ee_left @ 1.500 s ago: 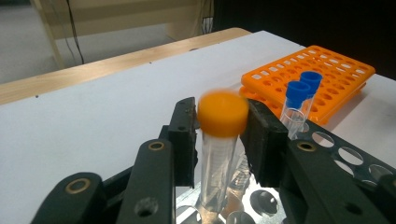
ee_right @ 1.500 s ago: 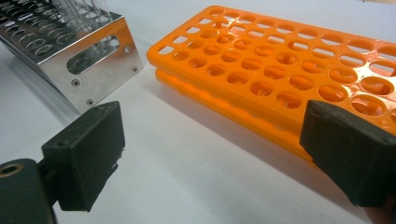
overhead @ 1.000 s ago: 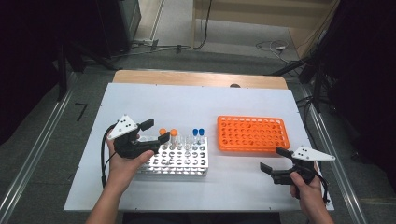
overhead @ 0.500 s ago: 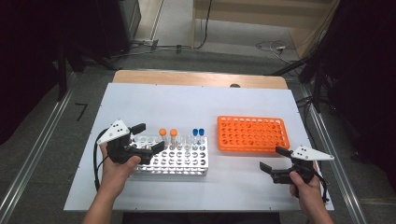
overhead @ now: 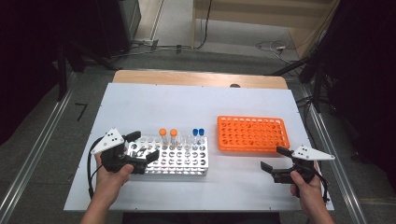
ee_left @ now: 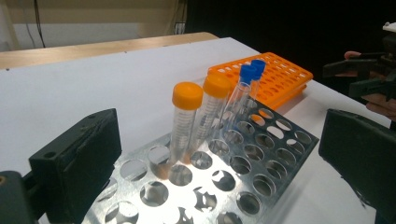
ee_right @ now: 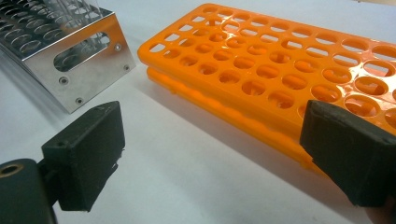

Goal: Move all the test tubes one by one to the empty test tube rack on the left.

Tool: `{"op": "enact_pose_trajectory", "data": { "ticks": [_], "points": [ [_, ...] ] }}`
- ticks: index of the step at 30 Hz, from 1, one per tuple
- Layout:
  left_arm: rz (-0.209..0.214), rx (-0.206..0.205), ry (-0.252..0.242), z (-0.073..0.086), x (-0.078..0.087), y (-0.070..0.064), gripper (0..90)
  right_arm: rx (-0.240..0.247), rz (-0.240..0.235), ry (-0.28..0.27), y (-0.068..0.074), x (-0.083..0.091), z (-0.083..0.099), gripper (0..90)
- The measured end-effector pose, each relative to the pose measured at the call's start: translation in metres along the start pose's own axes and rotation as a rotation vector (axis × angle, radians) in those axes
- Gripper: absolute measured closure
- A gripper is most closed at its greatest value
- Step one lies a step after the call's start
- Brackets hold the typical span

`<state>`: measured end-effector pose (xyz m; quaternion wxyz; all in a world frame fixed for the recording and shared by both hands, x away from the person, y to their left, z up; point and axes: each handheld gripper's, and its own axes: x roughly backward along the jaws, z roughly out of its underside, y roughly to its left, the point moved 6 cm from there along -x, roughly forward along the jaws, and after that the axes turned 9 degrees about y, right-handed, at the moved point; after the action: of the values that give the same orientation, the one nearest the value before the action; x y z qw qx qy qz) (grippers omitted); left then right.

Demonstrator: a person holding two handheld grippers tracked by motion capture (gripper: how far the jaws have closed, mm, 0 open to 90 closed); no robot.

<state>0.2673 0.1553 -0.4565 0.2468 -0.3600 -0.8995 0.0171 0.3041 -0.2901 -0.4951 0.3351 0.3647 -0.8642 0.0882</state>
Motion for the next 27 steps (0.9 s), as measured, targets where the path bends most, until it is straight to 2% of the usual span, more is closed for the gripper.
{"op": "enact_pose_trajectory", "data": {
  "ticks": [27],
  "points": [
    [-0.029,0.021,0.027,0.033,0.026,0.006,0.0,-0.022,0.023,-0.013,-0.011,0.001,0.004,5.3]
  ]
}}
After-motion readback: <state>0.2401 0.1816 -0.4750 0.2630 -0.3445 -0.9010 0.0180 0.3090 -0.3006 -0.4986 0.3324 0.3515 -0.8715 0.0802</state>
